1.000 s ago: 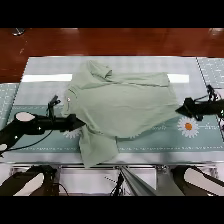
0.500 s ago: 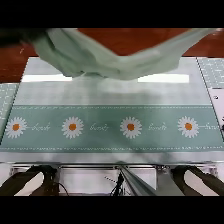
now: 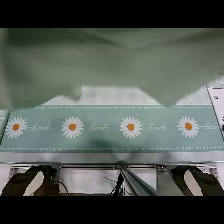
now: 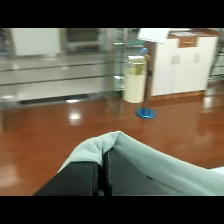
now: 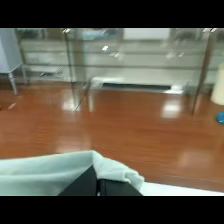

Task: Fold the shirts.

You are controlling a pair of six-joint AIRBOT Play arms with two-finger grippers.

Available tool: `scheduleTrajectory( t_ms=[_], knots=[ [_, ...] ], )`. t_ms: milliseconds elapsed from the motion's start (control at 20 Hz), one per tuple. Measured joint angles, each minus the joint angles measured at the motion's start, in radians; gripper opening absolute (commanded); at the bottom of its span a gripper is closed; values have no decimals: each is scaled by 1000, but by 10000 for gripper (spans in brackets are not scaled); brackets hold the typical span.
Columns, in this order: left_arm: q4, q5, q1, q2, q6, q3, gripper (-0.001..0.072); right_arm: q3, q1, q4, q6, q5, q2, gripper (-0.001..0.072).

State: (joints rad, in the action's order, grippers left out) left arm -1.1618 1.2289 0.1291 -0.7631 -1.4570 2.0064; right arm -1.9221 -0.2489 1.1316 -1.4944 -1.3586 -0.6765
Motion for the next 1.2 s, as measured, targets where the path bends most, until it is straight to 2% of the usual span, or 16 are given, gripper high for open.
scheduleTrajectory(
  t_ms=[300, 450, 550, 700, 850, 1050, 1200],
  knots=[
    [-142, 224, 3, 84, -44, -88, 27, 14, 10, 97, -34, -131, 66, 22],
    [-156, 291, 3, 91, -57, -256, 27, 100, 12, 116, -40, -143, 73, 22],
    [-155, 288, 3, 82, -79, -399, 27, 218, 13, 119, -42, -128, 74, 22],
    [-111, 197, 2, 32, -96, -613, 27, 447, 13, 121, -39, -48, 49, 22],
    [-41, 54, -11, -94, -99, -755, 27, 615, 14, 101, -17, 74, -53, 22],
    [42, -204, -55, -313, -87, -812, 27, 695, 16, 14, 42, 247, -310, 22],
    [135, -406, -85, -461, -81, -822, 27, 666, 16, -56, 71, 346, -529, 22]
  ],
)
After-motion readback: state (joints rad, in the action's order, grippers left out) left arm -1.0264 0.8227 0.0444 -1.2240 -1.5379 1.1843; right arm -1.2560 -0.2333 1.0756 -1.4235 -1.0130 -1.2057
